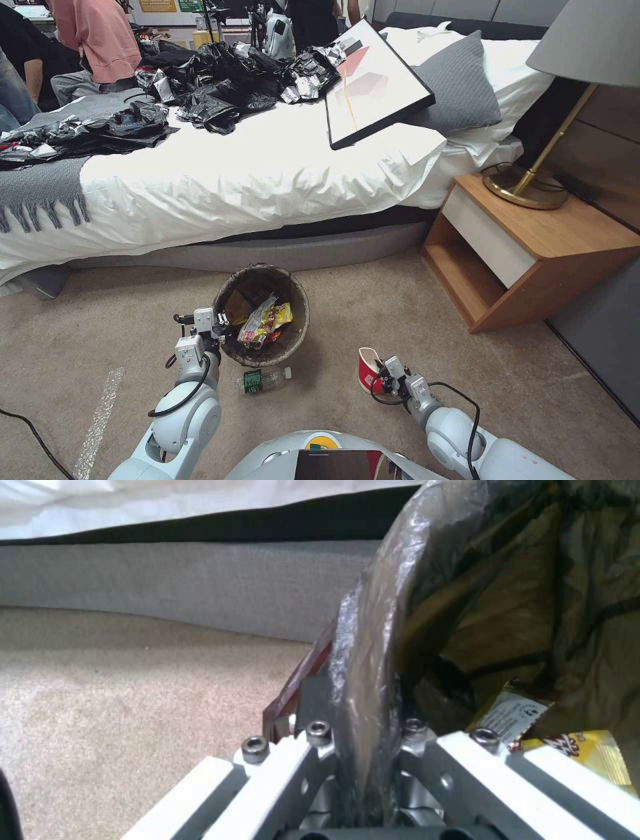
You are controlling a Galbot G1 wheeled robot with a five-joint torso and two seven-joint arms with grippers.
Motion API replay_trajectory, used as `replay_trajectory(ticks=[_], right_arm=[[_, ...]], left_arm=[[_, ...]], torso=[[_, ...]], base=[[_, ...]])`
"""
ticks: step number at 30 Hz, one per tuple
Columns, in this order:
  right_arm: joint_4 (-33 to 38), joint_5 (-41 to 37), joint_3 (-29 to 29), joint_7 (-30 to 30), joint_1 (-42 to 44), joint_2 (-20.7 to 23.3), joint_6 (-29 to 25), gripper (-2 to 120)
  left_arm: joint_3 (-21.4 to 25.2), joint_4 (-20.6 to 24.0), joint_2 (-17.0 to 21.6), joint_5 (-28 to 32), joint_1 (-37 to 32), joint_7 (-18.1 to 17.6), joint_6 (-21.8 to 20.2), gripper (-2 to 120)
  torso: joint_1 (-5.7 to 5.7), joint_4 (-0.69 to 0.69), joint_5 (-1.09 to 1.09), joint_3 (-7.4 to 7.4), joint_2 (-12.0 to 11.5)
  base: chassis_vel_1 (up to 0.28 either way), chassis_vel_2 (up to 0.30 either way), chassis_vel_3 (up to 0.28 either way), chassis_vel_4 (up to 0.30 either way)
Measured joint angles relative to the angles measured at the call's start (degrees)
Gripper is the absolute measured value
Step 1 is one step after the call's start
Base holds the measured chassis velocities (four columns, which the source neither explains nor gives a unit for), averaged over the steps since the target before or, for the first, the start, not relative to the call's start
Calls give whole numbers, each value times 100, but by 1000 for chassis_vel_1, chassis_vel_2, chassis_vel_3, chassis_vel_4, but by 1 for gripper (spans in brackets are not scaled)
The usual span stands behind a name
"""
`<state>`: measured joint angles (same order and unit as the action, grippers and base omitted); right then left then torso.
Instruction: Pick up the trash bin, then pick up the garbage from the floor and place it into the trash bin.
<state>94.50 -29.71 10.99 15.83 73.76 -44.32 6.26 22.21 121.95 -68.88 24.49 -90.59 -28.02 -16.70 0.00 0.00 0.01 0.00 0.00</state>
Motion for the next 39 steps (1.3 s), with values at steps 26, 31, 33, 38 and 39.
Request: replay_trajectory(ticks=[26,31,33,38,39], right_arm=[[992,7,-646,940,-299,-142,-267,0],[1318,13,-855,1126,-514,-237,-290,0],[1414,15,-909,1180,-576,-267,-292,0],[1830,61,-1141,1321,-782,-363,-335,0],[2016,58,-1215,1329,-835,-380,-354,0]], left_arm=[[-49,-51,-5,-3,68,1,-2,0],[-56,-58,13,-5,51,6,-12,0],[-64,-62,19,-5,44,10,-17,0],[-103,-89,36,-10,25,23,-32,0],[-118,-97,41,-12,17,26,-39,0]], torso=[[0,0,-1,0,0],[0,1,-1,0,0],[0,1,-1,0,0],[0,1,0,0,0],[0,0,0,0,0]], base=[[0,0,0,0],[0,0,0,0],[0,0,0,0],[0,0,0,0],[0,0,0,0]])
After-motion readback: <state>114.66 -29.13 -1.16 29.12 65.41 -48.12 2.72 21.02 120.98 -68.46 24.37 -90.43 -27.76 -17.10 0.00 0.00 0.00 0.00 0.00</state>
